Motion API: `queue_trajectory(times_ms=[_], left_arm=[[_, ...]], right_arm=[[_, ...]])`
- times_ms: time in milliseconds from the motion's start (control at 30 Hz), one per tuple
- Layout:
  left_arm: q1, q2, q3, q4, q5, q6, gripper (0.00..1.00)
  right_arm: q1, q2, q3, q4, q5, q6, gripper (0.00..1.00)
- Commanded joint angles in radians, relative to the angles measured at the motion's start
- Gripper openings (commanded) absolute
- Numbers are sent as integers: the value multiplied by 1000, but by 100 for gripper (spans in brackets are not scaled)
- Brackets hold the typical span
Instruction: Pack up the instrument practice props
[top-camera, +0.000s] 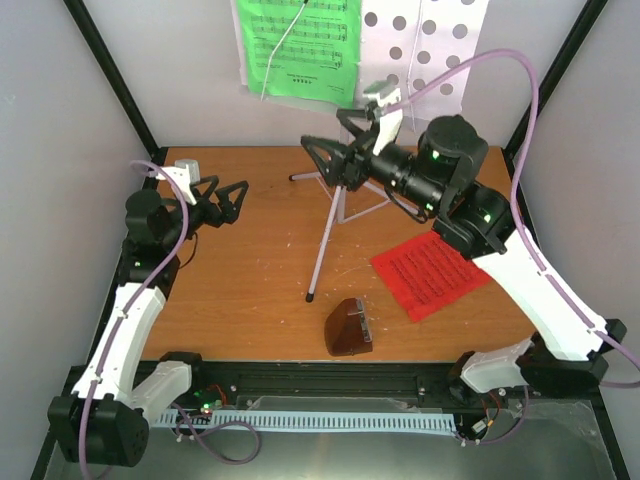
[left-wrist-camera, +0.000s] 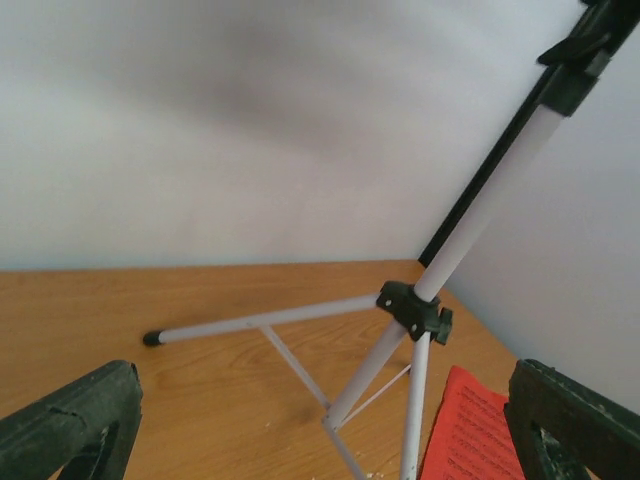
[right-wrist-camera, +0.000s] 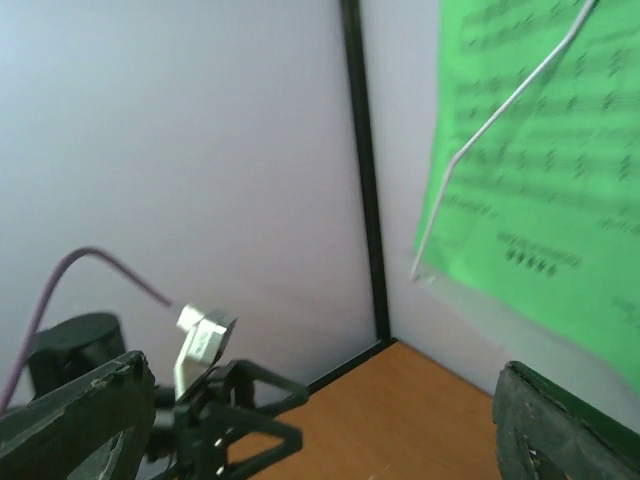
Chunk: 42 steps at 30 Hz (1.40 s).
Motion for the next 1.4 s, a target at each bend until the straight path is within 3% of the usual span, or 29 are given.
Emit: queue_trajectory(times_ms=[0,133,533,1133,1367], left_arm=[[5,38,92,-31,93,71,99],[5,26,78,15,115,56,99],[5,34,80,60,146,47,100],[5,47,38,73,141,80,99],[6,53,21,115,147,57,99]], right_arm=[[3,115,215,-222,177,55,90],[1,188,377,-337,270,101,90],[-12,279,498,-391,474,106,84],[-63,326,466,-250,420,164,50],[-65,358,463,-197,434,154,48]])
